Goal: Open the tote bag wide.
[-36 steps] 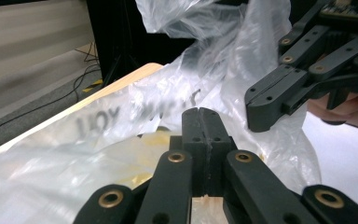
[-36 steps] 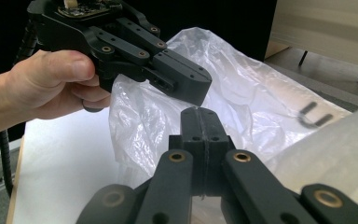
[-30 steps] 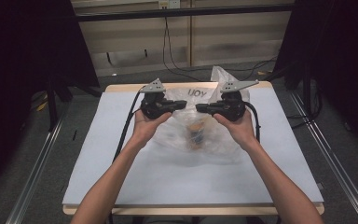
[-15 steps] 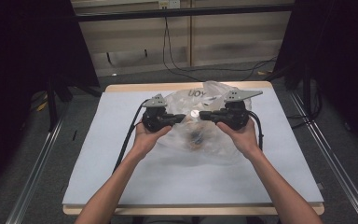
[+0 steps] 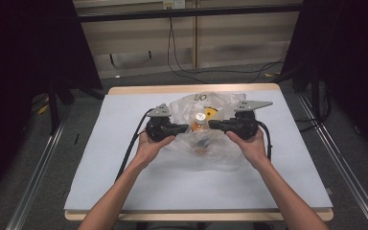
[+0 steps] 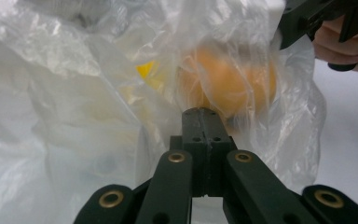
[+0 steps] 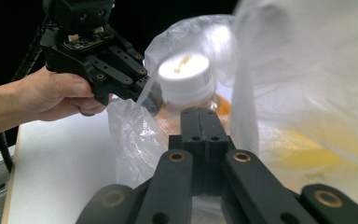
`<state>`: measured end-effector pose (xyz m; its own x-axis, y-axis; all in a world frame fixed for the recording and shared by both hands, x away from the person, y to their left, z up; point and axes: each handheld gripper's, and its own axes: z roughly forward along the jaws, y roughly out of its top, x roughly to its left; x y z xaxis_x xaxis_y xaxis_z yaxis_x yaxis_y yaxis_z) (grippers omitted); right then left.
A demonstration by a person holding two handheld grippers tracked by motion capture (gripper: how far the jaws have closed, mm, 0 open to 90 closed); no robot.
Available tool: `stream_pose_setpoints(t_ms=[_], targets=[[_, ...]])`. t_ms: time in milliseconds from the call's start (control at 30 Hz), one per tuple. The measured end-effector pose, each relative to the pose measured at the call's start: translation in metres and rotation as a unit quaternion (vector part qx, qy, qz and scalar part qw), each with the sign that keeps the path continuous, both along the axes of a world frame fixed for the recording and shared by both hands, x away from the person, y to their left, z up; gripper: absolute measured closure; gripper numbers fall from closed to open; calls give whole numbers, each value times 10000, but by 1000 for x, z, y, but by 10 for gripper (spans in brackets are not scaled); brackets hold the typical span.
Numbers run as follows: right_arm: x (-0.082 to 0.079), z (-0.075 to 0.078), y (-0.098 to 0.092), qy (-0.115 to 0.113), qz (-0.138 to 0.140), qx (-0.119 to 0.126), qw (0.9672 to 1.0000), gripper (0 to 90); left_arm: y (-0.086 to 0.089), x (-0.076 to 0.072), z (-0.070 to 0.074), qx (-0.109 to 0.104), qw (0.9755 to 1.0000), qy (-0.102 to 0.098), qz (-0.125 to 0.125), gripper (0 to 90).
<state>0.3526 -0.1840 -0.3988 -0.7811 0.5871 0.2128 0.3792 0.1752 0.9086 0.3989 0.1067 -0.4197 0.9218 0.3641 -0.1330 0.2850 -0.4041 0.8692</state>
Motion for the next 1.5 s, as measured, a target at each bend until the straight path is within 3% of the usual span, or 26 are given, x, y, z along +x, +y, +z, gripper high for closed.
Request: stream_pose_setpoints(t_ms=[200, 233, 333, 433, 800, 867, 900, 1000, 1067, 1100, 1167, 1233, 1333, 1467, 1500], targets=[[-2, -18, -3, 142, -14, -58, 9999, 900, 3, 0, -21, 100, 9998, 163, 43, 900], [-3, -22, -4, 174, -31, -90, 9998, 900, 3, 1, -26, 236, 9995, 204, 57, 900], [-5, -27, -6, 214, -47, -121, 9997, 900, 3, 1, -30, 231, 9993, 269, 90, 900], [-4, -38, -7, 285, -62, -265, 9992, 900, 4, 2, -35, 320, 9993, 186, 101, 900], [3, -69, -8, 660, -110, -577, 9961, 900, 14, 4, -54, 593, 9973, 405, 135, 900], [3, -75, -8, 735, -98, -707, 9947, 900, 16, 4, -58, 683, 9964, 473, 147, 900], [3, -80, -8, 810, -90, -900, 9926, 900, 18, 3, -61, 817, 9953, 489, 147, 900], [4, -83, -9, 886, 7, -977, 9913, 900, 20, 3, -63, 853, 9948, 531, 186, 900], [4, -84, -10, 949, 12, -1194, 9883, 900, 25, 2, -65, 1005, 9929, 603, 191, 900], [4, -84, -10, 949, 12, -1194, 9883, 900, 25, 2, -65, 1005, 9929, 603, 191, 900], [5, -88, -12, 1064, -27, -1380, 9847, 900, 26, 1, -66, 1044, 9922, 643, 239, 900], [4, -92, -16, 1134, -12, -1307, 9849, 900, 28, 0, -66, 1075, 9919, 621, 251, 900], [3, -90, -18, 1081, -82, -1450, 9835, 900, 35, -3, -66, 1072, 9918, 640, 276, 900], [-1, -86, -23, 970, -66, -1016, 9901, 900, 43, -10, -62, 943, 9936, 572, 262, 900], [-1, -86, -23, 970, -66, -1016, 9901, 900, 44, -11, -59, 866, 9943, 568, 251, 900]])
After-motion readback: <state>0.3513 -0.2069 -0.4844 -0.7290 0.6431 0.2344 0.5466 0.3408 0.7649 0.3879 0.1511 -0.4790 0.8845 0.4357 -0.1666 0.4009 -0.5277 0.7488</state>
